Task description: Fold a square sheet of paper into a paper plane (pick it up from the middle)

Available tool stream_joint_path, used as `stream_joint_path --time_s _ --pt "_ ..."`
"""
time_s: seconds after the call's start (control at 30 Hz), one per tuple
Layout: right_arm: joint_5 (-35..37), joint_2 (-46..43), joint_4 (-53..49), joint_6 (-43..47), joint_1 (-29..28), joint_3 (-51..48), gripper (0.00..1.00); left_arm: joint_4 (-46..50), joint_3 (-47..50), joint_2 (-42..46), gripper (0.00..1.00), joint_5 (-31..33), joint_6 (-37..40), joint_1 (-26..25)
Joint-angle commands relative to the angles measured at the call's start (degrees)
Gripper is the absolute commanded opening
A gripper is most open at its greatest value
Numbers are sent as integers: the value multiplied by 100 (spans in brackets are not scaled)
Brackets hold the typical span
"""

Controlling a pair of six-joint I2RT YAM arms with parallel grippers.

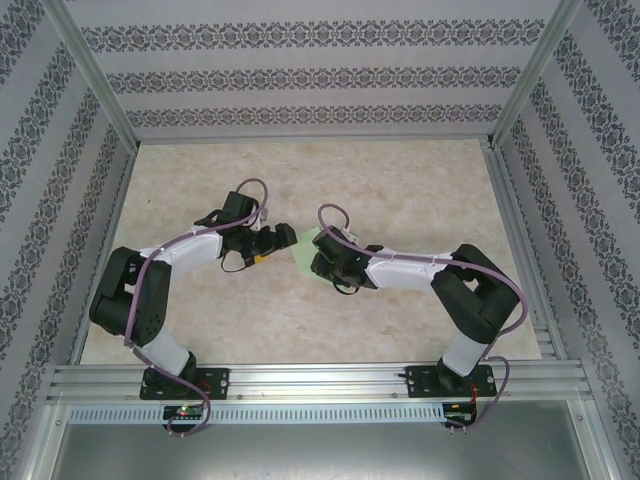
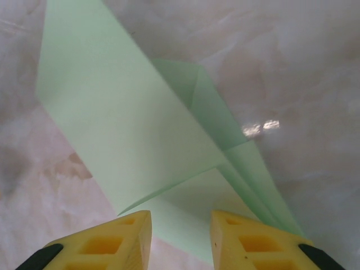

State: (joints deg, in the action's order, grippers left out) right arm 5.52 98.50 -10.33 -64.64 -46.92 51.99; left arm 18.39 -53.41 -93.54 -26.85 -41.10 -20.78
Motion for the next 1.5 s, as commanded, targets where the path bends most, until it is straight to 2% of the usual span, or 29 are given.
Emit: stream_joint_path --time_s 0.0,0.57,1.0,1.1,1.33,1.47 --pt "103 58 191 -47 141 -93 34 -211 -127 -99 96 -241 -107 -76" --pt "-612 284 1272 -404 542 -769 32 -639 -147 -576 77 -1094 -439 -375" --pt "-1114 240 2343 -620 836 -1432 32 -706 -190 -819 75 -1204 -780 -482" --pt "-1125 236 2384 -611 844 -1463 32 -800 -237 -914 71 -1278 -842 -501" --pt "-1193 249 2531 -612 886 -1550 32 -914 -311 -1065 55 -1301 -908 -553" --pt "-1244 251 2598 -583 905 -1576 32 -950 -376 -1161 52 -1313 -916 -560"
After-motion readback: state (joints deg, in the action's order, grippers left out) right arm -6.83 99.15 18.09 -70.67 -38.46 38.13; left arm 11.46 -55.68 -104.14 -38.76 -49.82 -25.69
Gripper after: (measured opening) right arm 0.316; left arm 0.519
